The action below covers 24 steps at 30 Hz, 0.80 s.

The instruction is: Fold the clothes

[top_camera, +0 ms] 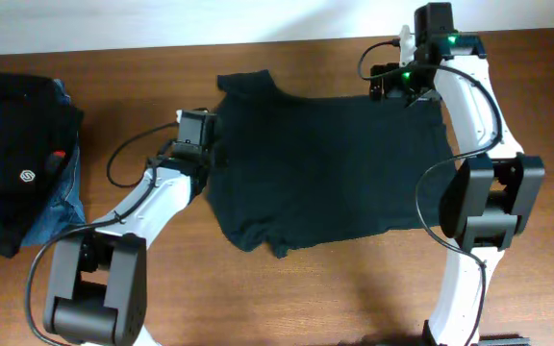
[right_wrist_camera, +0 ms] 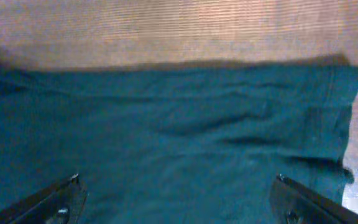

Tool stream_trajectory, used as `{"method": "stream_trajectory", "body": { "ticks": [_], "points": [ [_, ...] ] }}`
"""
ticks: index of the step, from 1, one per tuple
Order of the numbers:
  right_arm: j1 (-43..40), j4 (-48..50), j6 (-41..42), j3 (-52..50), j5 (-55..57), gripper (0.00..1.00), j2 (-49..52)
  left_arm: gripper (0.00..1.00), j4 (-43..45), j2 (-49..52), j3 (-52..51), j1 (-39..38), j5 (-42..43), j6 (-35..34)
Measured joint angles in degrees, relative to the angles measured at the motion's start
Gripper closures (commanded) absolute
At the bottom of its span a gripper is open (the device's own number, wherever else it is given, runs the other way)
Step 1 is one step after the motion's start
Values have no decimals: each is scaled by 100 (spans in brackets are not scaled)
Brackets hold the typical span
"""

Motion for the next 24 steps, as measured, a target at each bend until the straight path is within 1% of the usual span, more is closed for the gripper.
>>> {"method": "stream_trajectory", "body": {
  "ticks": [2,5,7,12,15,21,24],
  "points": [
    [0,-243,96,9,-48,1,0,72,-4,0,0,61,74,186],
    [0,-332,122,11,-74,1,0,73,118,68,0,63,168,358],
    [0,-348,129,11,-76,1,0,78,350,304,0,63,511,452],
    [0,-348,142,11,-76,1,0,78,428,656,0,63,942,474],
    [0,-348,142,11,-76,1,0,77,522,772,0,63,1064,531],
    [0,-350,144,11,-76,1,0,77,662,863,4,57,1086,612],
    [0,-352,146,11,-76,1,0,77,579,925,105,20,866,616]
  ]
}}
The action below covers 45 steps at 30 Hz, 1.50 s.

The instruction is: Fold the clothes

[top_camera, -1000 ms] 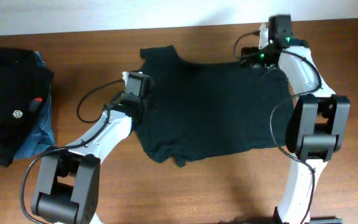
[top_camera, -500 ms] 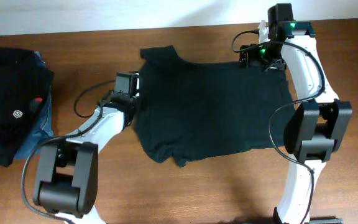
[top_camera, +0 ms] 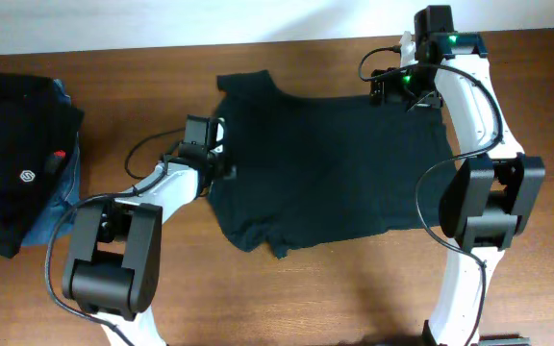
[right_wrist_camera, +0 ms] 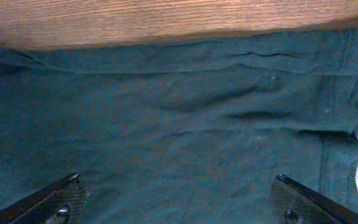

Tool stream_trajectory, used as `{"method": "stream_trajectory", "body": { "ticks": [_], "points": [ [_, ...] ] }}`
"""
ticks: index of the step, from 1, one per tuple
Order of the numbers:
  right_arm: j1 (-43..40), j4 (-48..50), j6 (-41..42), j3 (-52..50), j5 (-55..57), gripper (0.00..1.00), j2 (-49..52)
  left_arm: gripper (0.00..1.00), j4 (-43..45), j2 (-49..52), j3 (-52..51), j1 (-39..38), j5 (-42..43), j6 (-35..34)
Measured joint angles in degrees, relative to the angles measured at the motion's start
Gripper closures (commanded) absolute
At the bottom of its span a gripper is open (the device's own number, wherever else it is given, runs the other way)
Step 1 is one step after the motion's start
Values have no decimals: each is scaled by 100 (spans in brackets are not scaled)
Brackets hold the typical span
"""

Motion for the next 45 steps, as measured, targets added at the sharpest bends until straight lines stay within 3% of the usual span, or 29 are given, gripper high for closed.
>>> {"method": "stream_trajectory", "body": {
  "ticks": [11,19,21,24,31,37,45],
  "points": [
    [0,4,-4,0,-20,1,0,77,-590,42,273,772,-437,0],
    [0,4,-4,0,-20,1,0,24,-1340,201,802,822,-540,59],
    [0,7,0,0,-20,1,0,18,-1725,243,1043,826,-562,66],
    [0,4,-2,0,-20,1,0,1,-2173,280,1478,826,-581,70],
    [-28,-149,11,0,-15,1,0,1,-3241,282,2522,826,-579,85],
    [-282,-516,673,2,-61,1,0,1,-4404,302,3399,835,-444,-50],
    [-372,-1287,1187,4,-376,2,-26,1,-5071,302,3936,1213,1113,-306]
  ]
}}
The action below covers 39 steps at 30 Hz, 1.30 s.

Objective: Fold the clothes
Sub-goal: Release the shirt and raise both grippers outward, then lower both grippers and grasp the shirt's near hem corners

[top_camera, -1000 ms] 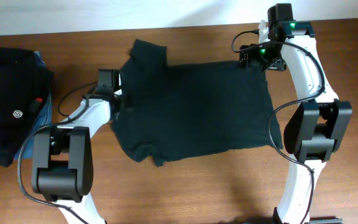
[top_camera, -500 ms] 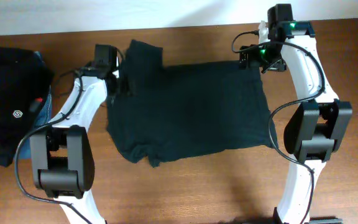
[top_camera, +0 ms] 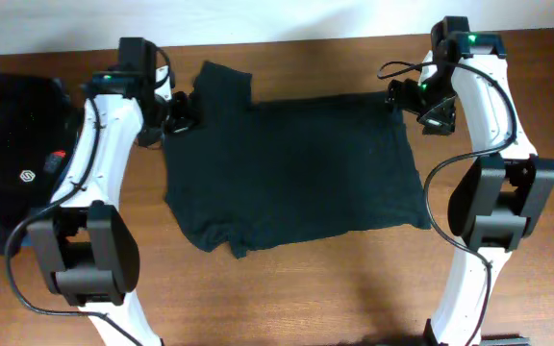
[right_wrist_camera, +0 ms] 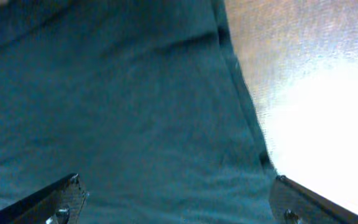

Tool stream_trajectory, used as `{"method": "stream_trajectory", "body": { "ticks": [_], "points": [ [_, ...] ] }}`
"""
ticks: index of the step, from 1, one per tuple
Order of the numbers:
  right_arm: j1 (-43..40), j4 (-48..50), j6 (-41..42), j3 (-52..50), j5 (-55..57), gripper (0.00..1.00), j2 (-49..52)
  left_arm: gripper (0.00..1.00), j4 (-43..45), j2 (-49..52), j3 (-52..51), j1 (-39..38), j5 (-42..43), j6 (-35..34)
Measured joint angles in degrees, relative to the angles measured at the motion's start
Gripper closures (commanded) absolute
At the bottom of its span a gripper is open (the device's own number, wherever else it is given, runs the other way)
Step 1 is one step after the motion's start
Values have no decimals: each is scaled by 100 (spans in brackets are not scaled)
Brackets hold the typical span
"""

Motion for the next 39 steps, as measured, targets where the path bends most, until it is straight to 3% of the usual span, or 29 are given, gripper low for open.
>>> {"method": "stream_trajectory", "body": {
  "ticks": [6,15,22,26,30,34,39],
  "points": [
    [0,-544,26,0,-55,1,-658,1,-916,2,208,192,269,-20],
    [0,-1259,-33,28,-98,0,-1325,1,-1220,-76,212,186,214,138],
    [0,-1606,42,28,-44,0,-1633,1,-1530,-1357,223,83,-413,72],
    [0,-1974,424,28,553,1,-2159,1,-1849,-2149,280,-269,-1095,-415],
    [0,-1976,1185,28,1209,0,-2575,1,-2129,-2186,267,-546,-1709,-1141],
    [0,-1976,2009,26,1342,1,-2706,1,-2487,-2184,-136,-599,-2076,-2181],
    [0,-1971,2389,-448,1362,1,-2745,1,-2695,-2177,-1246,-640,-2232,-3580]
  ]
}}
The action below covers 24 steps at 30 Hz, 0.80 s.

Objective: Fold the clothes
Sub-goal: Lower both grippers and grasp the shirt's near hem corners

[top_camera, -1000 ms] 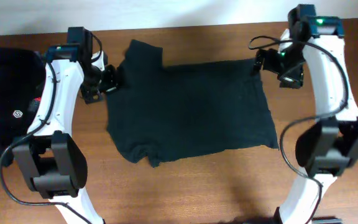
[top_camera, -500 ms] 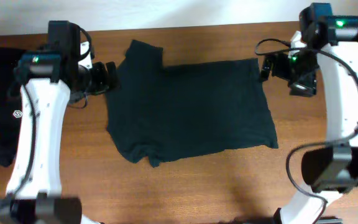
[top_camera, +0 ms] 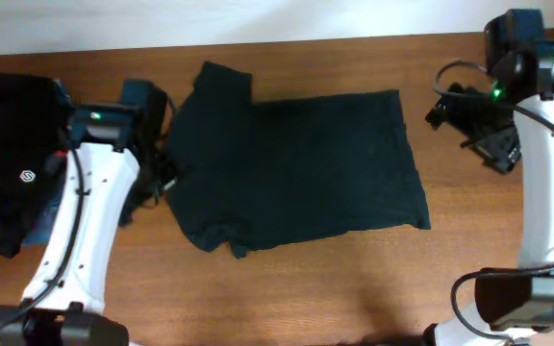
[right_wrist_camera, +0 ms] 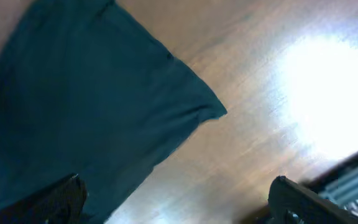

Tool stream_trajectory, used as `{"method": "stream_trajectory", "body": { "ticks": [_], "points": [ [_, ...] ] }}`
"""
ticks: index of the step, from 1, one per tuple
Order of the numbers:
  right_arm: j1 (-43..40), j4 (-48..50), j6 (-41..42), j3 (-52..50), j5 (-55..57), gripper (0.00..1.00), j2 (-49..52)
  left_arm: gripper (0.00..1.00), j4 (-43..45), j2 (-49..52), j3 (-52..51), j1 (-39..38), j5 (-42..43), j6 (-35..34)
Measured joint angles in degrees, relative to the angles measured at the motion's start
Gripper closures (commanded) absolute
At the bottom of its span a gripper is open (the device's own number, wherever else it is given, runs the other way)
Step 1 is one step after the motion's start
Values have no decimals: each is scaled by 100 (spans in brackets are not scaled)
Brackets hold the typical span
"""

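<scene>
A dark teal T-shirt [top_camera: 291,168] lies spread flat on the wooden table, collar side to the left and hem to the right. One hem corner [right_wrist_camera: 213,112] shows in the right wrist view. My right gripper [right_wrist_camera: 176,186] is open and holds nothing. It hangs over bare wood to the right of the shirt, where the overhead view shows the right gripper [top_camera: 469,115] clear of the cloth. My left gripper [top_camera: 159,171] is at the shirt's left edge; its jaws are hidden under the arm.
A pile of dark clothes [top_camera: 12,154] on blue jeans [top_camera: 54,213] sits at the far left. The table's back edge [top_camera: 287,40] runs along a white wall. Bare wood lies in front of the shirt and to its right.
My right gripper was over the shirt's upper right corner and is now off the cloth, over wood to the right. My left gripper went from the upper left sleeve down to the left edge.
The shirt first lay rumpled further right, with my open right gripper over its top right hem and my left at its left side. By the third moment it lay shifted left and smoother, with both grippers at its upper corners. Now the right is off it.
</scene>
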Motion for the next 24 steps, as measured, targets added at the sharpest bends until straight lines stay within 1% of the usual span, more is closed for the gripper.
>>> {"method": "stream_trajectory", "body": {
  "ticks": [2,4,5,8,11,13,15,17,18,19,20,22,24],
  "points": [
    [0,-7,111,-557,2,1,-13,1,186,2,-647,-81,37,-468],
    [0,87,240,-1084,0,1,-26,1,437,17,-1062,-155,142,-667],
    [0,138,341,-1539,0,1,-33,1,584,20,-1298,-216,232,-769],
    [0,824,588,-2732,-22,1,-205,1,802,31,-1578,-380,417,-916],
    [0,1705,675,-3807,-197,1,-772,1,1001,33,-1631,-551,498,-1036],
    [0,2061,728,-4343,-380,1,-1178,1,1434,33,-1657,-660,529,-1099],
    [0,2516,734,-4686,-564,1,-1349,6,1801,31,-1733,-706,551,-1126],
    [0,2990,730,-5158,-837,1,-1360,5,2201,33,-1954,-750,570,-1169],
    [0,3224,745,-5351,-931,1,-1364,5,2251,33,-2046,-750,570,-1252],
    [0,3652,778,-5606,-1036,1,-1357,5,2328,33,-2188,-750,568,-1388],
    [0,3862,826,-5755,-1093,1,-1351,5,2396,33,-2304,-750,564,-1517],
    [0,4225,1003,-5984,-1161,1,-1351,5,2629,33,-2566,-750,472,-1873],
    [0,4391,1185,-6118,-1182,1,-1344,6,2870,33,-2763,-750,415,-2105]
  ]
}}
